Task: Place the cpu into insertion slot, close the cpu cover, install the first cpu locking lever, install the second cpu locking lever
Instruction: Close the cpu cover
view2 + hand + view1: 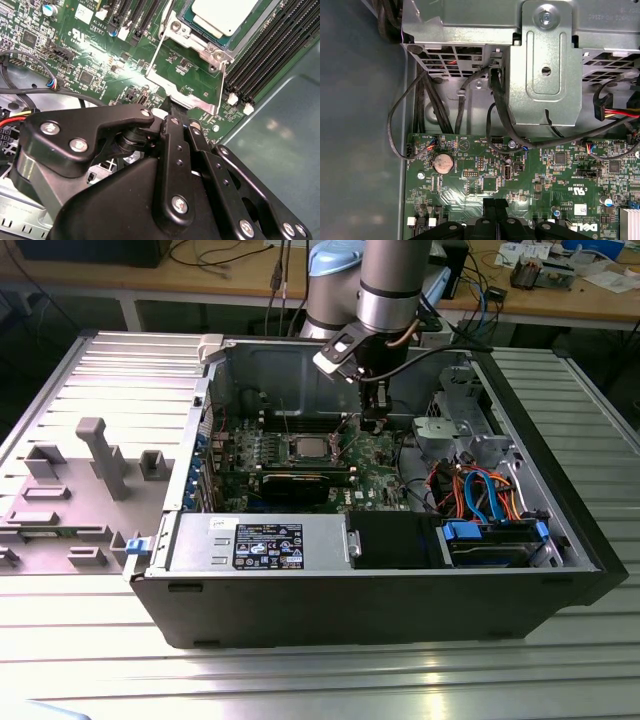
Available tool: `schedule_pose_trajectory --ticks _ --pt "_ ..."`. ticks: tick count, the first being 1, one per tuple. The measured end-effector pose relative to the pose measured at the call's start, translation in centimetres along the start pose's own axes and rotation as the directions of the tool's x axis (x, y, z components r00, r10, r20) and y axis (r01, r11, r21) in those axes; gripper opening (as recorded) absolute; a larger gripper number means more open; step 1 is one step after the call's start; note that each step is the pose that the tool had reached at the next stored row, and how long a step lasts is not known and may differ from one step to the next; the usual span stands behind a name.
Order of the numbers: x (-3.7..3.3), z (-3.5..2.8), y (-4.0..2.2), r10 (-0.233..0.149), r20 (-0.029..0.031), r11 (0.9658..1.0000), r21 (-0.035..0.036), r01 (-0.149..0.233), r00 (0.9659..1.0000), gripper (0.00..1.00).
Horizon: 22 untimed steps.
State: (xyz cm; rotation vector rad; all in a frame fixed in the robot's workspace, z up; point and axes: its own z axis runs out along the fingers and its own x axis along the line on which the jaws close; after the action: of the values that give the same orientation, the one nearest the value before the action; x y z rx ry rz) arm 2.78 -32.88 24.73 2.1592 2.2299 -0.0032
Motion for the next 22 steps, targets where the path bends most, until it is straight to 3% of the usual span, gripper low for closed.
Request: schedule_pose_trajectory --ticks 5,13,22 --pt "0.0 0.02 -0.16 0.0 -0.0001 1.0 0.0 0.0 1.0 0.11" --pt "0.02 0.0 -1.27 0.0 -0.0011 1.0 -0.0001 0.0 1.0 0.11" --pt "0.01 -0.15 -1.41 0.0 -0.0011 1.0 -0.0002 0.0 1.0 0.11"
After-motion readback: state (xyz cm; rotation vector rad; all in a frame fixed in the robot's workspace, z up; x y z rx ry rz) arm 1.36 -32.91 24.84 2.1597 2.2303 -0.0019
